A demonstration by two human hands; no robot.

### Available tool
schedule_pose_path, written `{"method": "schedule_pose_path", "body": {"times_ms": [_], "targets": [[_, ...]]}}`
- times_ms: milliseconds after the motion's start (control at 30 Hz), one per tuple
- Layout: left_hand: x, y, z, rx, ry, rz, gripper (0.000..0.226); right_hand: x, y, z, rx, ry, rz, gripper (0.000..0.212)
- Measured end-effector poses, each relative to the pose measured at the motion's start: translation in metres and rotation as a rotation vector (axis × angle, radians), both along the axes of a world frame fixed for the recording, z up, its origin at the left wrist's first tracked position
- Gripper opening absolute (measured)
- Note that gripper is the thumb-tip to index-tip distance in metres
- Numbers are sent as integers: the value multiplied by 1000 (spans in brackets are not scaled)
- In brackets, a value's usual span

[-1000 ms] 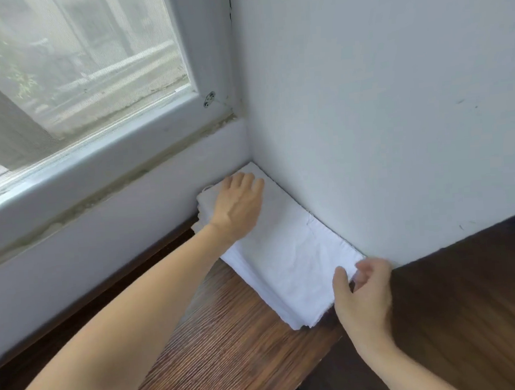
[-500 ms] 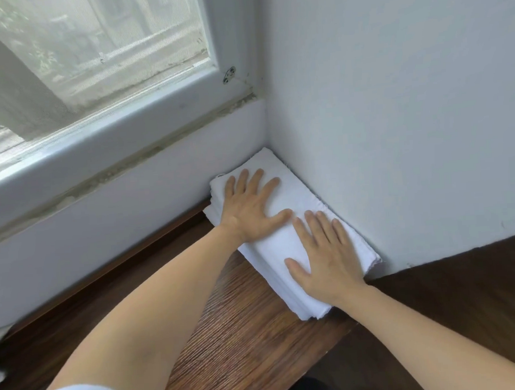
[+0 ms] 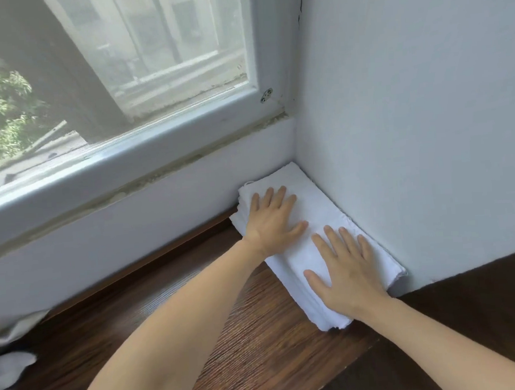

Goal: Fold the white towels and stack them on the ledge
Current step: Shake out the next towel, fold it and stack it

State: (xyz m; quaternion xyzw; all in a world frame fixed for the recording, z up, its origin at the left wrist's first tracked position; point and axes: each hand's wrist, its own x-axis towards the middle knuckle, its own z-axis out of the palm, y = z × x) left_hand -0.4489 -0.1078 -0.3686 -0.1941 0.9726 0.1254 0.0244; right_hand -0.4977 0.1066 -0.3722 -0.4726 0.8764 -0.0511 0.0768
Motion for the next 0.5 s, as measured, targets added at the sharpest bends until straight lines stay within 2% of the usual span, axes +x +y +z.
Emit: {"method": "schedule_pose_path", "body": {"times_ms": [133,267,367,500], "targets": [[45,-4,40,-163,162,36,60,16,-45,41,-241,-52,51,57],[121,-19,87,-196,261,257,32,53,-114,87,-407,-125,145,41],[193,-30,118,-237,249,430,25,99,-160,121,-460,-182,257,34],[301,-33,146,-288,207,649,27,176,-203,155,-497,-236,449,29]]}}
